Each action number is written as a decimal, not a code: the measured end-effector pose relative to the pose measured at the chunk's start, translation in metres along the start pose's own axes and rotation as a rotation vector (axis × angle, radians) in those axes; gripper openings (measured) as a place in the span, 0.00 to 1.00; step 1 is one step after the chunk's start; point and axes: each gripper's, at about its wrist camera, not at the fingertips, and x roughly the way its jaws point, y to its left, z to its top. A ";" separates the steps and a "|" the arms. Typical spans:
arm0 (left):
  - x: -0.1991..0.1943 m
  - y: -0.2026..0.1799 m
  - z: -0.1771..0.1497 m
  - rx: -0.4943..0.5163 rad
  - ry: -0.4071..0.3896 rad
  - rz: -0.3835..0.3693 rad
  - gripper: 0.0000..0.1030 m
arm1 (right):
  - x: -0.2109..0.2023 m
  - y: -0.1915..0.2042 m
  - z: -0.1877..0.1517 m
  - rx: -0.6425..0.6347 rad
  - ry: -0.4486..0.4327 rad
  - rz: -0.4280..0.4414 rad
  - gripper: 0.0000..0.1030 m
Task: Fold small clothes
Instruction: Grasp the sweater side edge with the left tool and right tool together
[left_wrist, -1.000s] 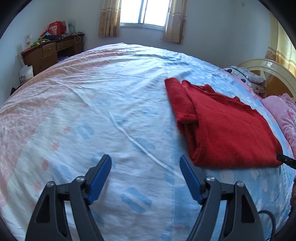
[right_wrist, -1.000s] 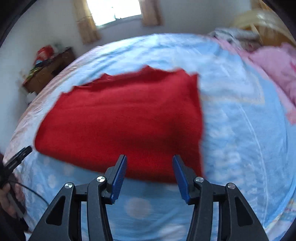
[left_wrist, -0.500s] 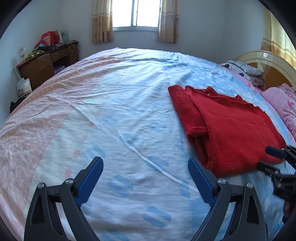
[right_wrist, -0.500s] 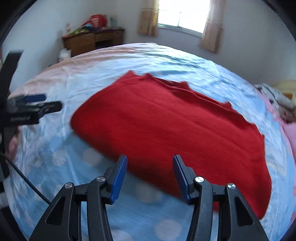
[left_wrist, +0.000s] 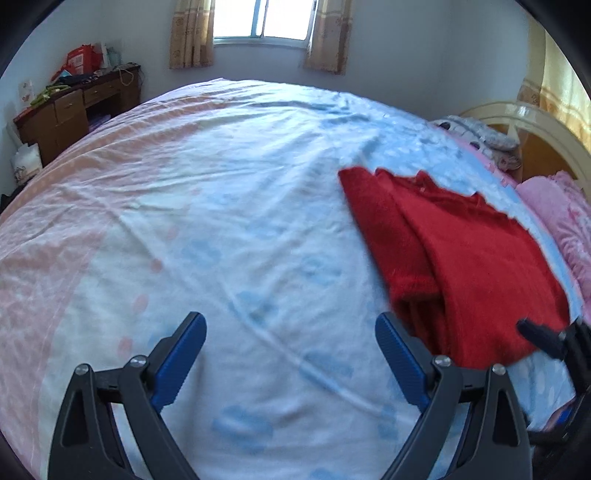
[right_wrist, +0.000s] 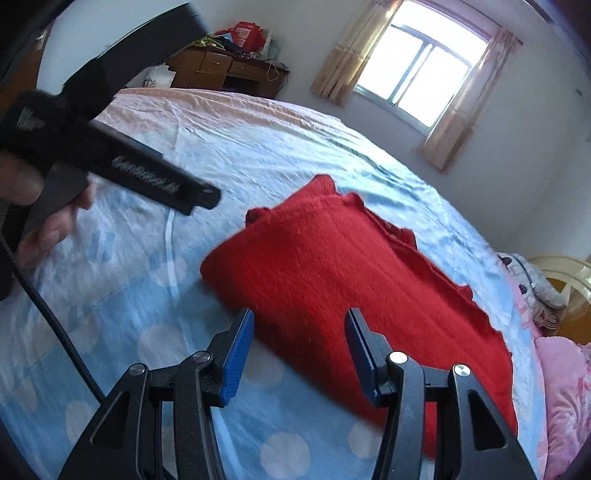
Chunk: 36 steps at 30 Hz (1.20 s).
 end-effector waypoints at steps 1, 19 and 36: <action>0.001 0.000 0.003 -0.004 -0.003 -0.016 0.92 | 0.000 0.002 0.001 -0.005 -0.003 -0.004 0.51; 0.053 -0.037 0.060 -0.053 0.040 -0.327 0.92 | 0.010 0.016 0.008 -0.017 -0.029 -0.077 0.51; 0.081 -0.030 0.062 -0.106 0.111 -0.419 0.19 | 0.008 0.023 0.008 -0.027 -0.021 -0.036 0.07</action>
